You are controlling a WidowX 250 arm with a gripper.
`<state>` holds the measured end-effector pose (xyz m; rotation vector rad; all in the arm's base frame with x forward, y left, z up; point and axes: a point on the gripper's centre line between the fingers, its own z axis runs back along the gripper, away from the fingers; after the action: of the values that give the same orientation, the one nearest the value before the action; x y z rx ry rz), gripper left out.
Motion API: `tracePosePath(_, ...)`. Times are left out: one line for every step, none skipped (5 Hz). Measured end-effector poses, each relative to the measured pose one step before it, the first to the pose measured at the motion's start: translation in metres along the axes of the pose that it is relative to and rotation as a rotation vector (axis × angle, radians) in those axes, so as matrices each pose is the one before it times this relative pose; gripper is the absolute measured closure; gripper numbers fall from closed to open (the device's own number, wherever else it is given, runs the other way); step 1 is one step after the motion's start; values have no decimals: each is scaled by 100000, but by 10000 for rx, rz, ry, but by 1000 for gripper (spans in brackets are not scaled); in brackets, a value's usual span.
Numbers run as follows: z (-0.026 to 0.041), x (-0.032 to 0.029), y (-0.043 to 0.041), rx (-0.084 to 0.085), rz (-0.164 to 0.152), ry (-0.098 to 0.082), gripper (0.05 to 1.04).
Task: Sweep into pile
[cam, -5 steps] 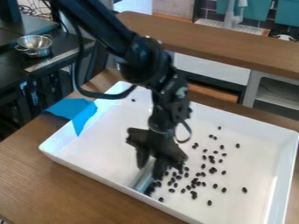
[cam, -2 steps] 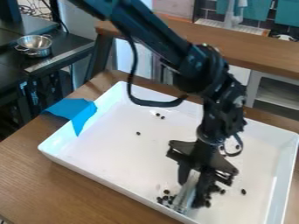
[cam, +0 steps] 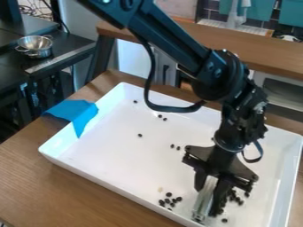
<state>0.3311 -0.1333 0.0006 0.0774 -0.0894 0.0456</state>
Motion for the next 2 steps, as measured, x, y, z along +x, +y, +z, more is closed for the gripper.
tracePosePath(2077,84,1381,-682,10,375,722)
tracePosePath(4341,1943,3916,-873,608,-132,722)
